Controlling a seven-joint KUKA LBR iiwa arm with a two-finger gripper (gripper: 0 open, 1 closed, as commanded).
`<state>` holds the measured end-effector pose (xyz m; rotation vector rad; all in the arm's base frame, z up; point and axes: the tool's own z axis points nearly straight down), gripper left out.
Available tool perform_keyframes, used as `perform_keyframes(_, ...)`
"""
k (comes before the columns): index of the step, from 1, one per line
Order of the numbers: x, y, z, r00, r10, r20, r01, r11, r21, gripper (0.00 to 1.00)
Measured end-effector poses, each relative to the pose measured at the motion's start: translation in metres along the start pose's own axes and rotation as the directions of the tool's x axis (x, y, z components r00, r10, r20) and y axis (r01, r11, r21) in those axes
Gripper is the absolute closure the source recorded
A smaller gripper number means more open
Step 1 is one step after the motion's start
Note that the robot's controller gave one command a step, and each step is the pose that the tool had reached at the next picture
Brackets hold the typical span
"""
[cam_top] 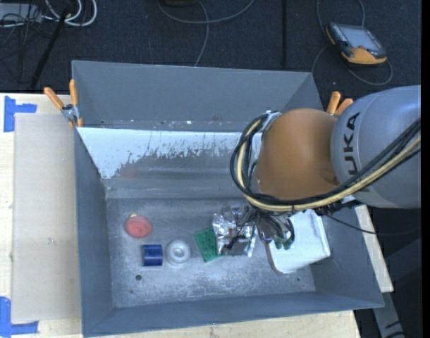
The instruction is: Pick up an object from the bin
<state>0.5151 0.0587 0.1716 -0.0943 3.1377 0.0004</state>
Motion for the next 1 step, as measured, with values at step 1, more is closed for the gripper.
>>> perform_keyframes(1,-0.0005,-0.0002,-0.0046,1.000,0.004,-0.002,-0.004,1.000,0.000,1.00)
